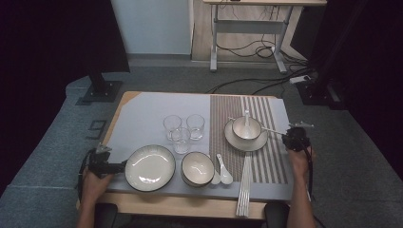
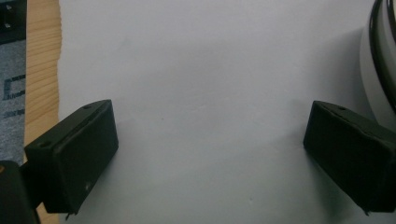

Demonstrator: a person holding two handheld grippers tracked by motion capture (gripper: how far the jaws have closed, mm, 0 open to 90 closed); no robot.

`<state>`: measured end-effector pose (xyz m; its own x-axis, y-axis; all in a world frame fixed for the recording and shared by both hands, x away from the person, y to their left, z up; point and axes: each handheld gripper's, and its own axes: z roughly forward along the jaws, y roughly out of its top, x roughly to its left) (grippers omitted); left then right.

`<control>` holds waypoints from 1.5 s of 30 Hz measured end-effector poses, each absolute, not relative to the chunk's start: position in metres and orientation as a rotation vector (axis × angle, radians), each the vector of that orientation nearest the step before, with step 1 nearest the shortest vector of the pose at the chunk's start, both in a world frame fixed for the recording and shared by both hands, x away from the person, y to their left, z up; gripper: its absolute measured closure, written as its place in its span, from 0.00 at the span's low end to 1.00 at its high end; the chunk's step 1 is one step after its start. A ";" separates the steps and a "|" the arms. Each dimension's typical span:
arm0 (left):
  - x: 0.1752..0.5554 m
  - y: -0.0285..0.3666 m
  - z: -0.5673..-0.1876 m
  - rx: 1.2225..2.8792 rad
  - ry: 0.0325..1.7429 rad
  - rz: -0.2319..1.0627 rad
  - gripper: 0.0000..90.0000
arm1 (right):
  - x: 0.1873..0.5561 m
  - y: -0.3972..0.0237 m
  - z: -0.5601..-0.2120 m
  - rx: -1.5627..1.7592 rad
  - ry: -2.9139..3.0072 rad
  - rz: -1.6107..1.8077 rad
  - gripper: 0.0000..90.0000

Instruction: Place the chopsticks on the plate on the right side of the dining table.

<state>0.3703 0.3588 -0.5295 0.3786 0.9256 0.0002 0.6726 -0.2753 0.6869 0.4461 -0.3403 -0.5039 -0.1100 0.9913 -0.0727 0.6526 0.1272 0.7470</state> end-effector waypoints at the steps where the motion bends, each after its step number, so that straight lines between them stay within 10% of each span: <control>1: 0.370 0.359 -0.530 2.041 1.370 0.545 0.03 | 0.447 -0.341 -0.504 1.582 1.832 0.761 0.84; 45: 0.370 0.359 -0.530 2.042 1.369 0.547 0.03 | 0.476 -0.336 -0.508 1.554 1.873 0.752 0.82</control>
